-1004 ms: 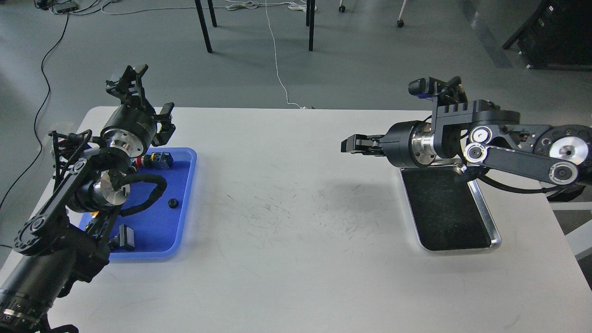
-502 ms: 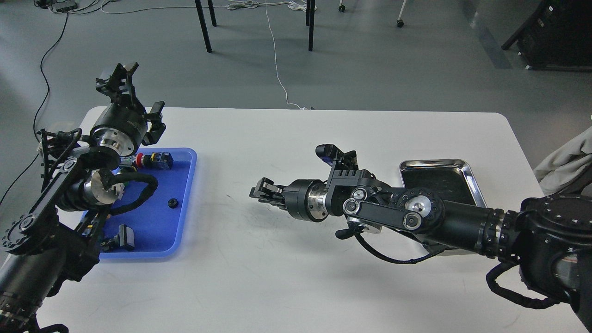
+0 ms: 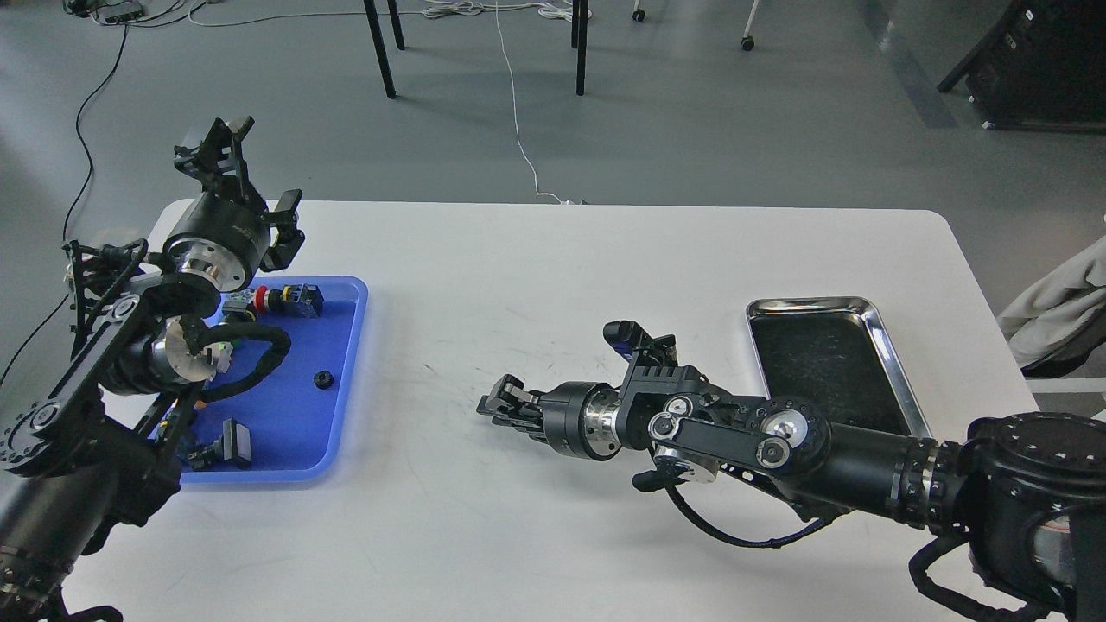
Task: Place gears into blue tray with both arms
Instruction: 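Carry the second gear toward the blue tray and release it on the table, then lift the right gripper back above the metal tray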
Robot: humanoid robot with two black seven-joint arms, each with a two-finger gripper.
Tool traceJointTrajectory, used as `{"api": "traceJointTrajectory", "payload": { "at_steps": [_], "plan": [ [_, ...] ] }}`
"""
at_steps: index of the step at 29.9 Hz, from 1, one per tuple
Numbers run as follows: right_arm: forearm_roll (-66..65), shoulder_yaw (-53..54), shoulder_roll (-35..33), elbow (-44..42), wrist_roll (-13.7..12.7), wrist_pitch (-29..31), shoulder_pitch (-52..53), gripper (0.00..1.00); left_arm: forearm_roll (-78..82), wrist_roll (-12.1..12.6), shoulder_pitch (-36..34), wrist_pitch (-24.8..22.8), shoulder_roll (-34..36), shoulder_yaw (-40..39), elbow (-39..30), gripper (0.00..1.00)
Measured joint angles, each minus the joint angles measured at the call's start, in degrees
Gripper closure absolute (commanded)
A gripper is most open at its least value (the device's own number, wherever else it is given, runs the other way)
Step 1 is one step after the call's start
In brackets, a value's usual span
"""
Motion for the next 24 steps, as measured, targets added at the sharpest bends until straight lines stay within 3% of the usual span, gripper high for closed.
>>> {"api": "traceJointTrajectory", "payload": {
  "at_steps": [3,7,10,15,24],
  "plan": [
    [-0.01,-0.04,-0.01,0.03,-0.04,-0.06,0.03,0.53,0.00,-0.01,0.00,0.00,0.02,0.00,0.00,0.02],
    [-0.09,-0.04,-0.01,-0.01,-0.04,-0.18,0.27,0.27,0.00,-0.01,0.00,0.00,0.03,0.00,0.00,0.02],
    [-0.09,1.49,-0.01,-0.30,-0.04,-0.26,0.48,0.15,0.00,-0.02,0.09,0.00,0.08,0.04,0.00,0.02],
    [-0.05,7.05,-0.01,-0.68,-0.04,-0.18,0.77,0.08,0.00,-0.02,0.33,0.00,0.14,0.09,0.05,0.02],
    [2.55,24.11,-0.01,-0.94,-0.04,0.49,0.27,0.07,0.34,0.21,0.96,0.08,2.36,0.94,-0.20,0.02]
  ]
}}
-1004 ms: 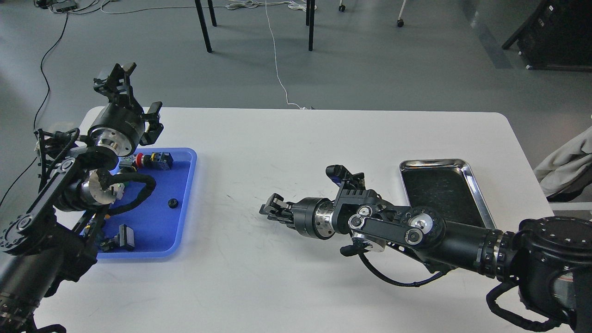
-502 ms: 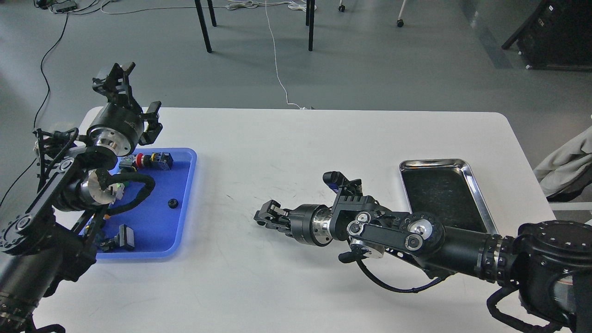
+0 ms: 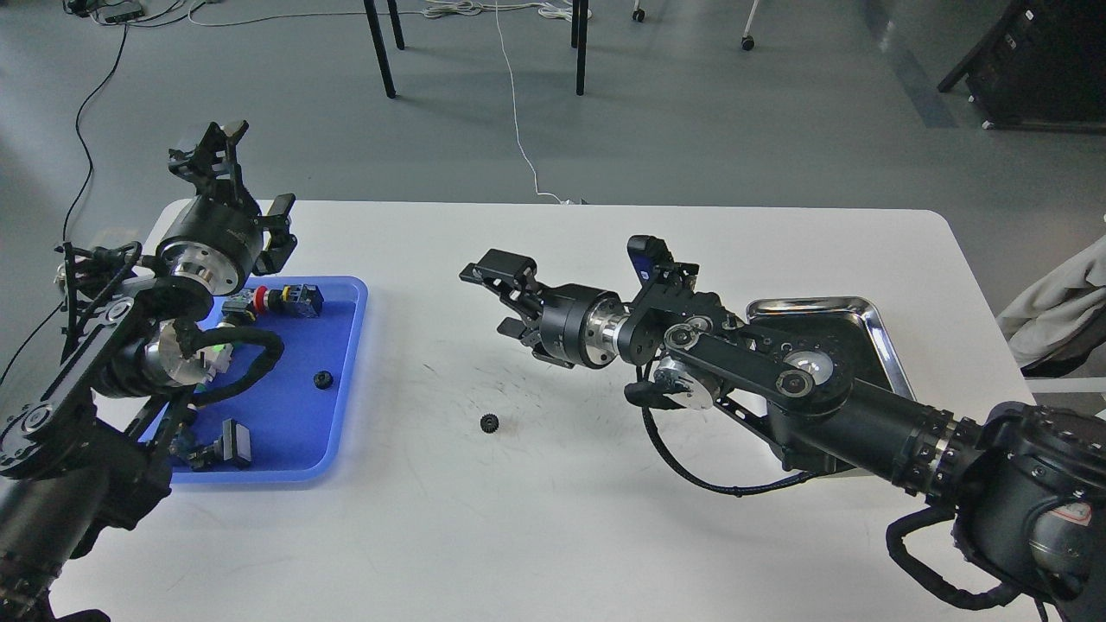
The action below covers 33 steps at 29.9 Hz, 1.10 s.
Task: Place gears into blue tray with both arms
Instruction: 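Lift the right gripper back above the metal tray, then lower the left gripper onto the second black gear and grasp it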
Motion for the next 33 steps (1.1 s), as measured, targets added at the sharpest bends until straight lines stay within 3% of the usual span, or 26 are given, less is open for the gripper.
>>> {"api": "traceJointTrajectory", "payload": {
  "at_steps": [3,7,14,19,26,33],
  "plan": [
    [4.05,8.35,-1.06,0.22,-0.06,0.32,-1.89,0.07,0.46,0.23,1.27,-0.05,1.49,0.22,-1.30,0.02],
    [12.91,20.42,-7.47,0.77,-0.27,1.95,-6.10,0.06,0.87,0.60,2.52,-0.53,5.24,2.38,-4.67,0.02],
    [32.28,38.43,-20.41,0.76,-0.31,7.75,-17.97,0.06,3.97,1.28,2.78,-0.79,19.03,14.94,-17.10,0.02],
    [43.37,45.80,-25.64,0.54,-0.33,15.16,-29.46,0.06,17.03,2.14,2.44,-1.65,24.75,25.86,-25.81,0.02],
    [45.05,47.03,-26.20,0.28,0.20,20.43,-35.78,0.06,54.28,2.28,2.76,-5.90,20.96,36.87,-24.94,0.02],
    [45.08,47.05,-25.53,0.25,0.77,21.00,-36.07,0.06,82.58,1.92,3.14,-6.15,11.67,40.03,-17.95,0.02]
  ]
}}
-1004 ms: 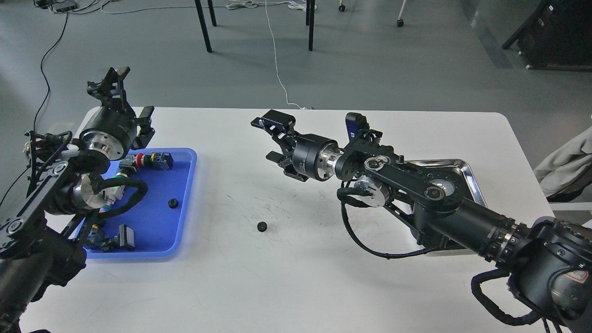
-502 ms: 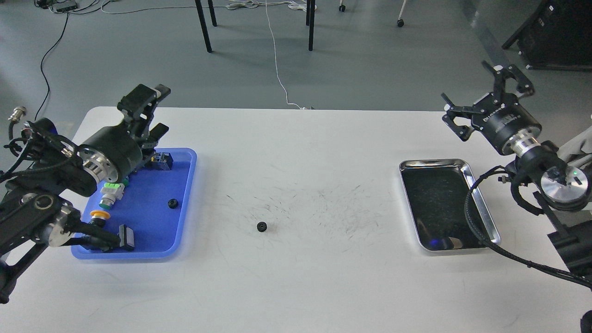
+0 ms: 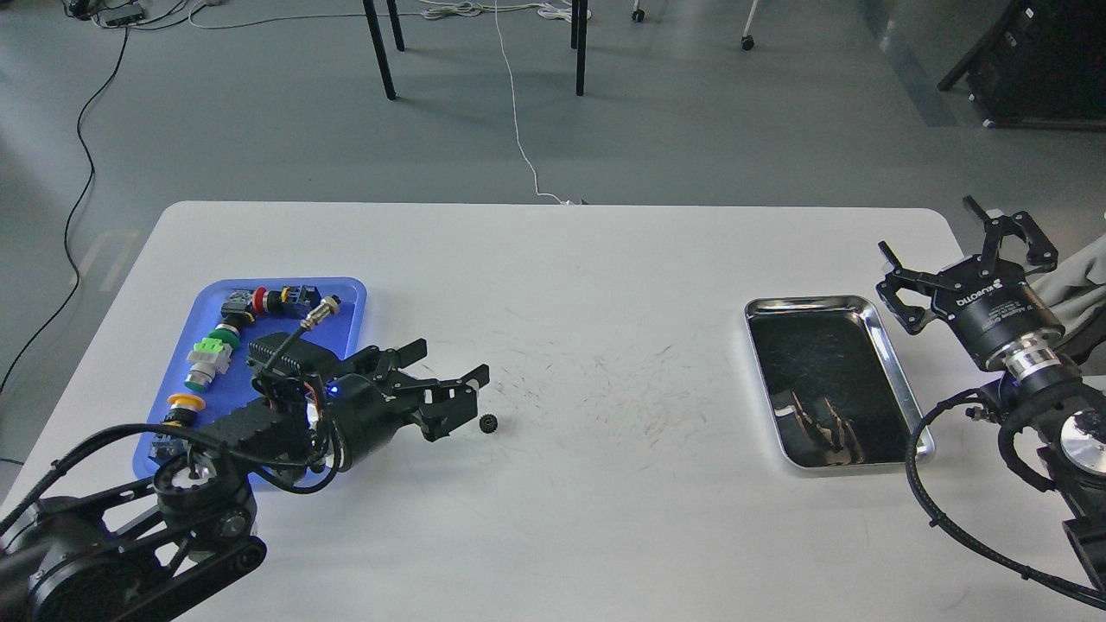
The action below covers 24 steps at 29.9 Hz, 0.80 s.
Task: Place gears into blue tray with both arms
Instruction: 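Lower the left gripper onto the second black gear and grasp it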
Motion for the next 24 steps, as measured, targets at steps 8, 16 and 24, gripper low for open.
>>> {"api": "traceJointTrajectory", "payload": {
  "at_steps": [8,16,24],
  "plan": [
    [-0.11,-0.19,0.21,-0.36,0.08,0.01,0.03,0.06,5.25,-0.67,1.04,0.35,-5.94,0.81,6.80,0.04],
    [-0.18,-0.33,-0.06,-1.30,0.14,0.01,0.04,0.06,5.27,-1.16,3.21,0.56,-9.56,0.80,9.37,0.06],
    [-0.17,-0.34,-0.15,-1.32,0.19,0.00,0.04,0.06,5.27,-1.15,4.08,1.10,-11.62,0.73,11.71,0.27]
  ]
}}
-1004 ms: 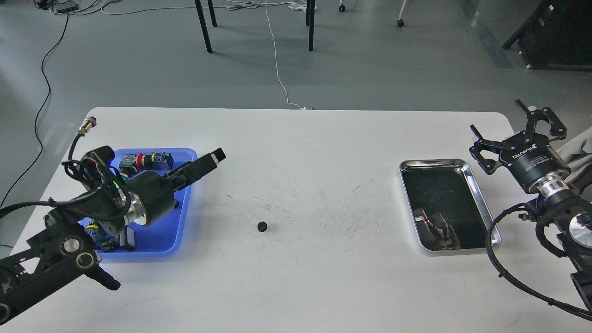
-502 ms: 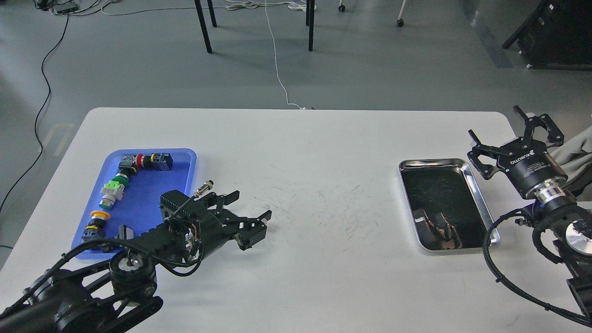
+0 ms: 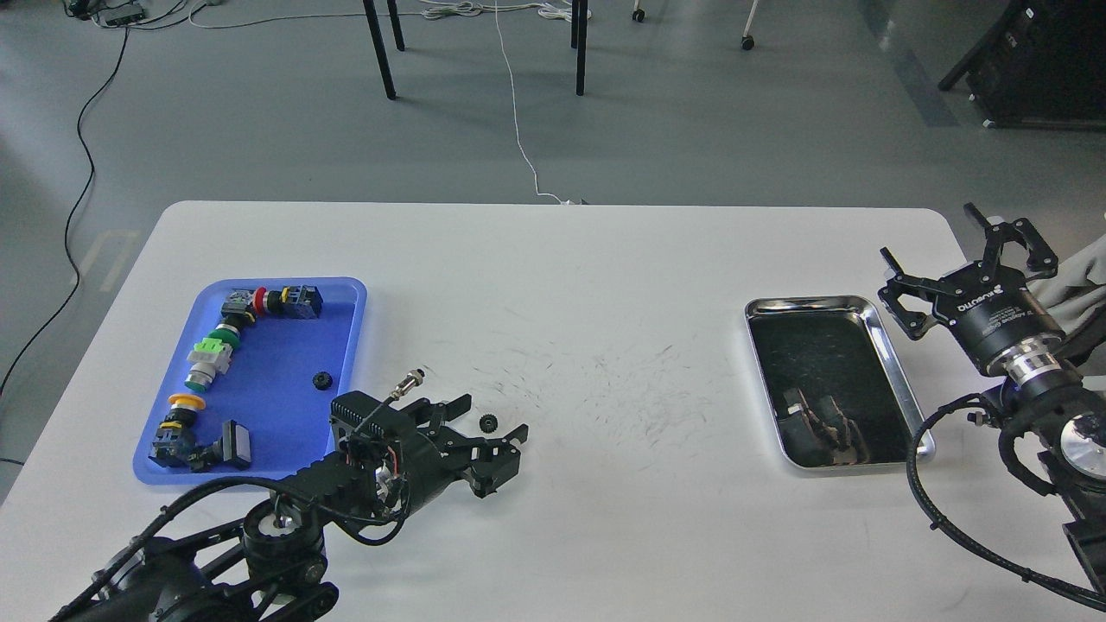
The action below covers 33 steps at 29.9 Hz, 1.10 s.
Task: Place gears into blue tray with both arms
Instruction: 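Lower the left gripper onto the second black gear and grasp it, then carry the gear into the blue tray and fit it onto a part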
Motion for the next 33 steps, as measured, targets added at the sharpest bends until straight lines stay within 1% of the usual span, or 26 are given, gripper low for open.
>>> {"api": "traceJointTrajectory", "payload": {
  "at_steps": [4,7,8,9,10,12,13,16,19,25,30,33],
  "plan": [
    [0.00,-0.02,-0.05,0.00,0.00,-0.01,0.00,0.06,0.00,0.05,0.19,0.41,-0.52,-0.05,0.84,0.41],
    [0.00,-0.02,-0.08,0.00,0.00,-0.01,0.00,0.06,0.01,0.07,0.51,0.53,-0.53,-0.15,0.96,0.56],
    [0.00,-0.02,-0.08,0.02,0.00,-0.02,0.00,0.06,0.02,0.07,0.61,0.55,-0.53,-0.16,0.97,0.57],
    [0.00,-0.02,-0.08,0.03,0.00,-0.05,0.00,0.06,0.02,0.07,0.69,0.57,-0.53,-0.17,0.97,0.60],
    [0.00,-0.02,-0.08,0.04,0.00,-0.07,0.00,0.06,0.02,0.07,0.75,0.56,-0.52,-0.18,0.98,0.66],
    [0.00,-0.02,-0.08,0.05,0.00,-0.09,0.00,0.06,0.02,0.07,1.08,0.56,-0.46,-0.18,0.98,0.74],
    [0.00,0.00,-0.08,0.05,0.00,-0.10,0.00,0.06,0.01,0.07,1.27,0.56,-0.42,-0.18,0.97,0.80],
    [0.00,0.06,-0.22,0.05,0.00,-0.10,0.00,0.06,0.02,0.08,2.07,0.58,-0.36,-0.28,0.93,0.92],
    [0.00,0.13,-0.24,0.05,0.00,-0.10,0.00,0.06,0.01,0.03,2.60,0.58,-0.33,-0.49,0.92,0.95],
    [0.00,0.14,-0.27,0.09,0.00,-0.10,0.02,0.06,-0.04,-0.16,2.64,0.60,1.19,-0.98,0.44,0.96],
    [0.00,-0.13,-0.31,0.28,0.00,-0.10,0.40,0.06,-0.07,-0.41,1.07,2.70,6.72,-2.88,-2.01,0.96],
    [0.00,-0.37,-0.42,0.32,0.00,-0.10,0.43,0.06,-0.03,-0.57,-0.36,4.19,12.24,-3.88,-4.27,0.96]
  ]
}}
